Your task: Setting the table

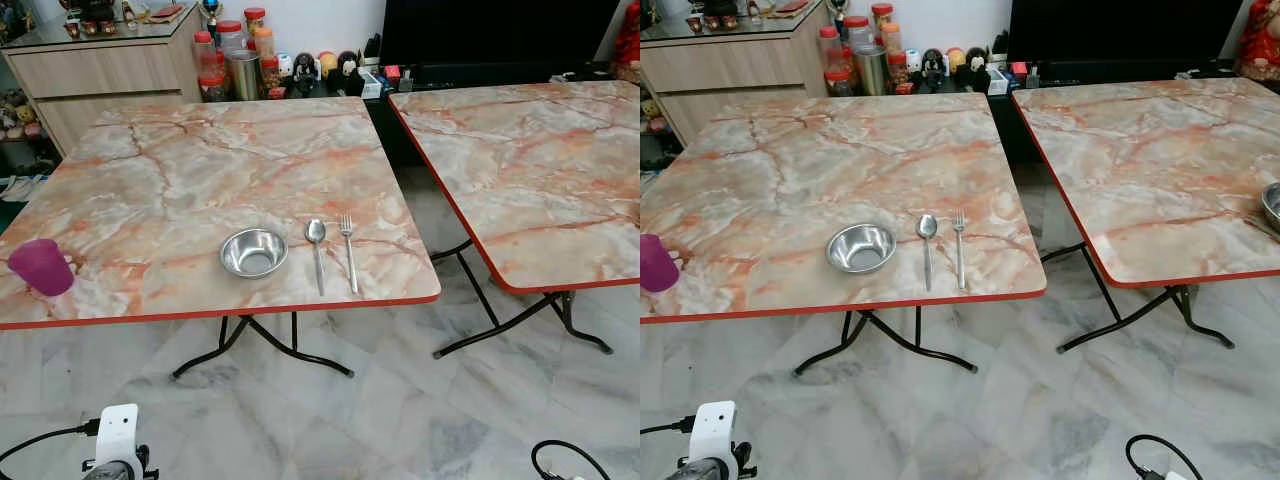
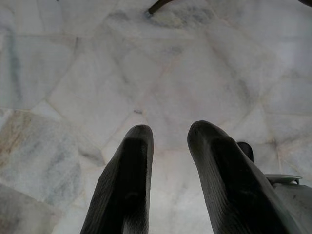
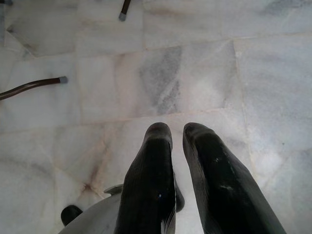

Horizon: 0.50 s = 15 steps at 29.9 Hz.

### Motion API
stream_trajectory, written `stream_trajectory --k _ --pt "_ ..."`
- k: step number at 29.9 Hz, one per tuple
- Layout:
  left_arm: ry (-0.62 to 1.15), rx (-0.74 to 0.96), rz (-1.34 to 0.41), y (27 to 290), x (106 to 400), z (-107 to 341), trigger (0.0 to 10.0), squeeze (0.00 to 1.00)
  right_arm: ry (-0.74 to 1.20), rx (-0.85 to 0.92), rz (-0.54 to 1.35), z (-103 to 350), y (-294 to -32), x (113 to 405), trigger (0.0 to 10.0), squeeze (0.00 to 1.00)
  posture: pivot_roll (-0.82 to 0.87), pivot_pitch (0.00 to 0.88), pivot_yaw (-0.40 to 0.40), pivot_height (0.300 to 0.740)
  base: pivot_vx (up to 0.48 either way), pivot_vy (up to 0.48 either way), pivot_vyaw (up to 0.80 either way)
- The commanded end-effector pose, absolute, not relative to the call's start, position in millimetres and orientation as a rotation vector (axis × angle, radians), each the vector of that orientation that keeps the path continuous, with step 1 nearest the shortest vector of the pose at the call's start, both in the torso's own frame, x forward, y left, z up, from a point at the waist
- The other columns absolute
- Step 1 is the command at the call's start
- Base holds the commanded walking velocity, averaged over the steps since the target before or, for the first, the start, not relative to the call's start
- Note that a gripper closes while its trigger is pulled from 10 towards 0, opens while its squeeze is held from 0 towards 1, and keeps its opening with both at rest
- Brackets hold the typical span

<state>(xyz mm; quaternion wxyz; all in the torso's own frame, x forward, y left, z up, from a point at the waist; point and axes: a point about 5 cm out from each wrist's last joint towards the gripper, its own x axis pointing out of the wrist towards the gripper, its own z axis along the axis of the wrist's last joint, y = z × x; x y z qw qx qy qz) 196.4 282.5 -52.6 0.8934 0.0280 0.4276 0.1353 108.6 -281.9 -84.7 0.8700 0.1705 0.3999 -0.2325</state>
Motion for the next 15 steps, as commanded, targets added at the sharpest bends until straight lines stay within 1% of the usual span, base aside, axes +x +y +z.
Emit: stream_trajectory --k 1,5,7,12,15 --pt "0.88 0.05 0.282 280 201 -51 10.0 0.0 0.83 0.363 -0.499 -84 -284 108 10.0 0.0 0.08 0.016 0.032 0.74 0.0 0.0 0.0" --pt "0.879 0.049 0.281 280 201 -51 10.0 0.0 0.83 0.364 -0.5 -84 -284 108 10.0 0.0 0.08 0.016 0.032 0.74 0.0 0.0 0.0" --pt "0.891 0.049 0.27 274 199 -54 10.0 0.0 0.834 0.362 -0.497 -84 -284 108 10.0 0.0 0.07 0.012 0.024 0.74 0.0 0.0 0.0" --pt "0.939 0.044 0.275 270 179 -66 10.0 0.0 0.844 0.354 -0.488 -84 -285 108 10.0 0.0 0.07 0.01 0.016 0.74 0.0 0.0 0.0" --pt "0.943 0.027 0.288 269 176 -69 10.0 0.0 0.848 0.35 -0.487 -84 -285 108 10.0 0.0 0.07 0.009 0.014 0.74 0.0 0.0 0.0"
